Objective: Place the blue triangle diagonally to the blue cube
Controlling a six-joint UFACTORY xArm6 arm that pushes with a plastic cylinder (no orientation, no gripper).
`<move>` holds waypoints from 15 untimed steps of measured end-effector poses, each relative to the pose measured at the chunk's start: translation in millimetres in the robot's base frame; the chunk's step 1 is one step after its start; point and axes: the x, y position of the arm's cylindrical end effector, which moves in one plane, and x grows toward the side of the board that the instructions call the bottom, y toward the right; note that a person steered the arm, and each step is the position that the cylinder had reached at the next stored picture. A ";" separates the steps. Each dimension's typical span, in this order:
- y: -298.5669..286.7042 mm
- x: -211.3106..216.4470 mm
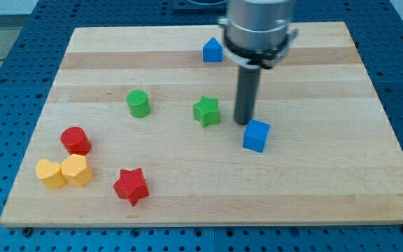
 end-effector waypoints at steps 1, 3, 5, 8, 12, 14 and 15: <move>-1.6 13.1; 85.3 55.8; 145.0 76.4; 127.2 -166.4; -59.5 -190.5; 22.9 -163.9; -16.8 -162.1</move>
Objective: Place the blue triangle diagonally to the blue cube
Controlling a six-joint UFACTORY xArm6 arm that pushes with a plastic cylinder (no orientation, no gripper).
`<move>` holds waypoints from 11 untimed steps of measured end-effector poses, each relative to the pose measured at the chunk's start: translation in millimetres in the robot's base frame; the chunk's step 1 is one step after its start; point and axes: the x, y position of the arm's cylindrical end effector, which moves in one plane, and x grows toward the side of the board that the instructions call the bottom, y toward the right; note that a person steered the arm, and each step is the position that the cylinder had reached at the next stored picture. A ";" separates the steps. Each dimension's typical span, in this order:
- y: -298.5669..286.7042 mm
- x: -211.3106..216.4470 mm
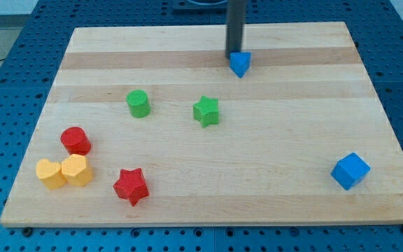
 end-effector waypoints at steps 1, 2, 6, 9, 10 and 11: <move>1.4 16.1; 38.4 32.5; 111.4 86.3; 146.5 174.0; 155.4 187.0; 155.9 187.0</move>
